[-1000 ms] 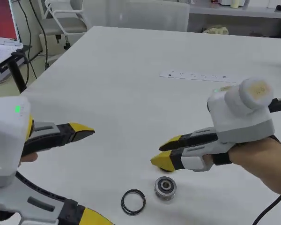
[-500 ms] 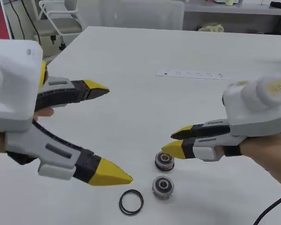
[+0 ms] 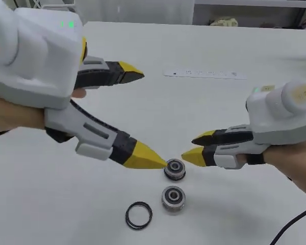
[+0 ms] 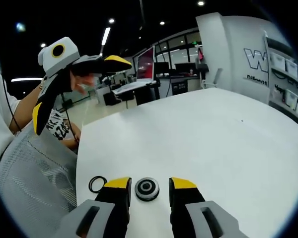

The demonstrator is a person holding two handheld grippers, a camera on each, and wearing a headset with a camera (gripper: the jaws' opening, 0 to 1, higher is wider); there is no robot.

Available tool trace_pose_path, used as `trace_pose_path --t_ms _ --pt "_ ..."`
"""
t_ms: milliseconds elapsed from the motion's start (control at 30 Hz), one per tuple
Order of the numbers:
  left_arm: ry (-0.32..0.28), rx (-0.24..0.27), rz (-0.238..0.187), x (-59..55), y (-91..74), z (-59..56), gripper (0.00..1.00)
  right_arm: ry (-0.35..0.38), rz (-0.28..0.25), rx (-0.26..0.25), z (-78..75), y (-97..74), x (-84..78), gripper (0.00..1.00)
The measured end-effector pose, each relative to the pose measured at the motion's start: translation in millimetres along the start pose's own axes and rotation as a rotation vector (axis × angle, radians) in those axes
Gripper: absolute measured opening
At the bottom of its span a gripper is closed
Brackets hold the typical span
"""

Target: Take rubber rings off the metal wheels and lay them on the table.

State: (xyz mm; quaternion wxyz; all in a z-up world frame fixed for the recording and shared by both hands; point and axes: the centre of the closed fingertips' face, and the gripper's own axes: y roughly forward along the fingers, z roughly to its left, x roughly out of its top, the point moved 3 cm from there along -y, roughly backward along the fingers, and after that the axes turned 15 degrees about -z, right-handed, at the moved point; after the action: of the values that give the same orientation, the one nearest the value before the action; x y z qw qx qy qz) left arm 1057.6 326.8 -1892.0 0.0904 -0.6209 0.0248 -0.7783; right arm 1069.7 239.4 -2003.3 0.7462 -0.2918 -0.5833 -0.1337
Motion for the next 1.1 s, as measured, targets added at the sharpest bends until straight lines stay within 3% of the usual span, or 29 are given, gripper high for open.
trace_pose_path --t_ms 300,500,733,967,1033,1100 --pt "0.017 -0.023 -0.025 -7.3 25.2 6.1 0.85 -0.022 0.019 -0.004 -5.6 -0.9 -10.2 0.27" --pt "-0.002 0.016 -0.044 -27.1 37.7 15.5 0.79 -0.044 0.043 0.004 -7.8 0.2 -19.4 0.26" --pt "-0.023 0.029 -0.076 -46.8 46.7 5.9 0.64 -0.055 0.070 0.021 -6.5 2.9 -27.7 0.25" --pt "-0.052 0.044 -0.030 -73.3 48.5 3.7 0.55 -0.065 0.099 0.035 -6.0 5.2 -36.4 0.23" --pt "-0.045 0.074 0.014 -84.5 46.9 5.8 0.49 -0.066 0.106 0.035 -5.8 6.2 -38.1 0.23" --pt "-0.027 0.069 0.047 -93.6 47.6 4.0 0.45 -0.064 0.118 0.038 -4.2 7.6 -40.6 0.23"
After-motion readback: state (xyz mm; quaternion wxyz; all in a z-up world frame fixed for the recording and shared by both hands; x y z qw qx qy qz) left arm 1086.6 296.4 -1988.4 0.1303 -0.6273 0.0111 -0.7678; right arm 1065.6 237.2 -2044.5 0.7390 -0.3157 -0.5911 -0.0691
